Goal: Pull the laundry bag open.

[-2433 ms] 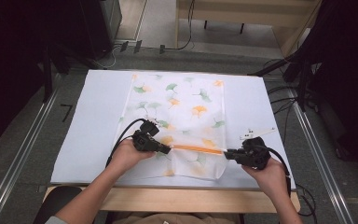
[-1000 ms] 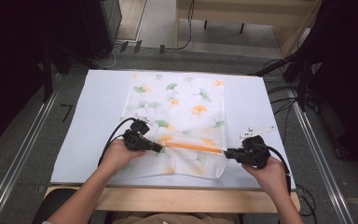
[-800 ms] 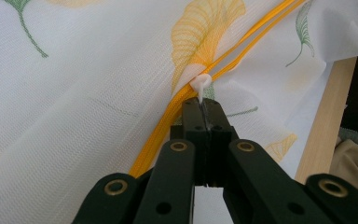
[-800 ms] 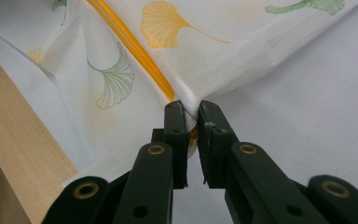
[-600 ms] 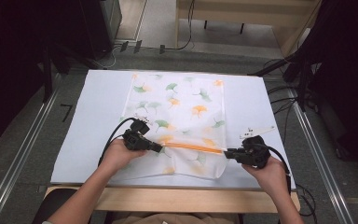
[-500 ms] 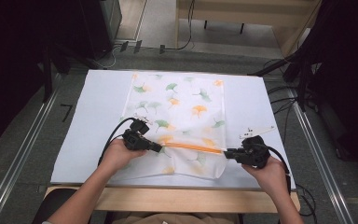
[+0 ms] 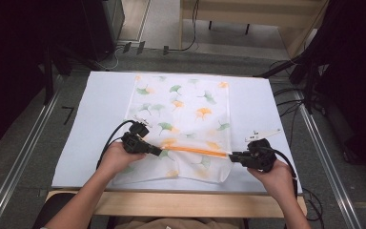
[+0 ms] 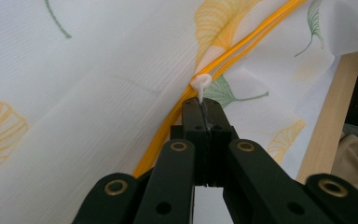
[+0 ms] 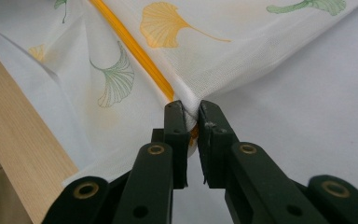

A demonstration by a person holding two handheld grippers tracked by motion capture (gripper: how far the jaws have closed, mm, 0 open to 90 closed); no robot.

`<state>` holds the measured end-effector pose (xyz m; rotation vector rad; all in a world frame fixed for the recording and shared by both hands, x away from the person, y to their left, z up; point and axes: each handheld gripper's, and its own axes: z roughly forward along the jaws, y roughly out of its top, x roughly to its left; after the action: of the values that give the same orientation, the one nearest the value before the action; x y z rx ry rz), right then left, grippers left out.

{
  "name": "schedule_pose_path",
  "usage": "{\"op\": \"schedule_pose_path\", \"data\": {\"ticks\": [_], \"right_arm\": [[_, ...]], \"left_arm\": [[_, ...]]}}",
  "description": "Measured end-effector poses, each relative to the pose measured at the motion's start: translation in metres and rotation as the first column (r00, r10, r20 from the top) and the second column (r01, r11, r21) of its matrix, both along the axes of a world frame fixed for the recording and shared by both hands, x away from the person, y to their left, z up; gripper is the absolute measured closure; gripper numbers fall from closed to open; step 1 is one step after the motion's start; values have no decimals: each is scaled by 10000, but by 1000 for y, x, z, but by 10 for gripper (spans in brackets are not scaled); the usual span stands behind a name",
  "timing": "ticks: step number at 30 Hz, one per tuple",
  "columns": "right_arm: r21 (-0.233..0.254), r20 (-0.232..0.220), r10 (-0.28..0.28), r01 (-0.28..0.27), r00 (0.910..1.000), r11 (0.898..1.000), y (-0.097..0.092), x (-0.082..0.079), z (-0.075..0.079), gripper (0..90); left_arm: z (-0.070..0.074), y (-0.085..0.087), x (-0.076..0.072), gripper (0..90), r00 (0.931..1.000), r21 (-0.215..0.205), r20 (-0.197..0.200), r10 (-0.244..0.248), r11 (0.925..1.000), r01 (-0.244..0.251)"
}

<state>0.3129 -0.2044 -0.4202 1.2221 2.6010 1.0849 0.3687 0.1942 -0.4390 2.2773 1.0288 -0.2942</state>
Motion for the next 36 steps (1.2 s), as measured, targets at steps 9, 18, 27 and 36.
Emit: {"op": "schedule_pose_path", "data": {"ticks": [9,18,27,36], "right_arm": [[-12,-38,7,-7,10000,10000,0,1,0,847],[-57,-36,60,-61,10000,10000,2,2,0,847],[-63,-76,-12,12,10000,10000,0,3,-1,847],[-71,-84,2,-3,10000,10000,0,3,-1,847]], "left_arm": [[1,18,-2,900,9998,121,-38,181,9998,-181],[3,35,-7,900,9993,168,40,376,9992,-376],[1,33,-6,900,9995,230,-24,327,9992,-327],[1,33,-6,900,9993,158,-64,376,9992,-375]]}}
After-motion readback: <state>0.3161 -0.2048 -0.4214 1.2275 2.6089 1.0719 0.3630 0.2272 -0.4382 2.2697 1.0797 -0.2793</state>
